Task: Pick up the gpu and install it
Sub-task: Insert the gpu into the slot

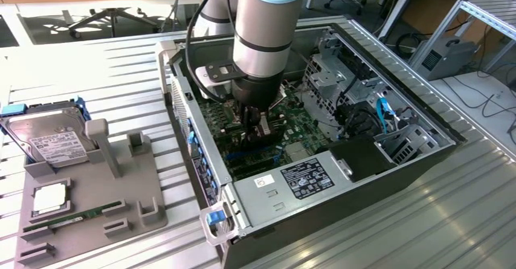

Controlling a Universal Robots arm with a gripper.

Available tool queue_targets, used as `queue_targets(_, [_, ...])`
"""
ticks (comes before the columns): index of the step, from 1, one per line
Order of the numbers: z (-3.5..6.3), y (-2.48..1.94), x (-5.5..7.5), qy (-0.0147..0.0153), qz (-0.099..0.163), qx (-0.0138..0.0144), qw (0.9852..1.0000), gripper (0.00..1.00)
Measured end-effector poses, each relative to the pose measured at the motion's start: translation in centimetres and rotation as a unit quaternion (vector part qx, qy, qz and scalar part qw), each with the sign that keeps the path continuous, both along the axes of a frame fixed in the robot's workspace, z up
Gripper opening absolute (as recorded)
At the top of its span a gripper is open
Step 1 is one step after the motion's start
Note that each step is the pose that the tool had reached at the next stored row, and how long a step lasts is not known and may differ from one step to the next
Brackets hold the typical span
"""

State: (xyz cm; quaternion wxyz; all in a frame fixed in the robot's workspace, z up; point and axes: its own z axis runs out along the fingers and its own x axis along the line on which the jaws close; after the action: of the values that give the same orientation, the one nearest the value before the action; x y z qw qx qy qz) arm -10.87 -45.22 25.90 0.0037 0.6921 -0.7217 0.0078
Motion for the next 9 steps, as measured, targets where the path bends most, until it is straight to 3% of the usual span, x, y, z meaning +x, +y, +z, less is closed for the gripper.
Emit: queue_targets(9, [0.02,0.00,0.00,0.0001,0.000,-0.0001,1.0000,0.27])
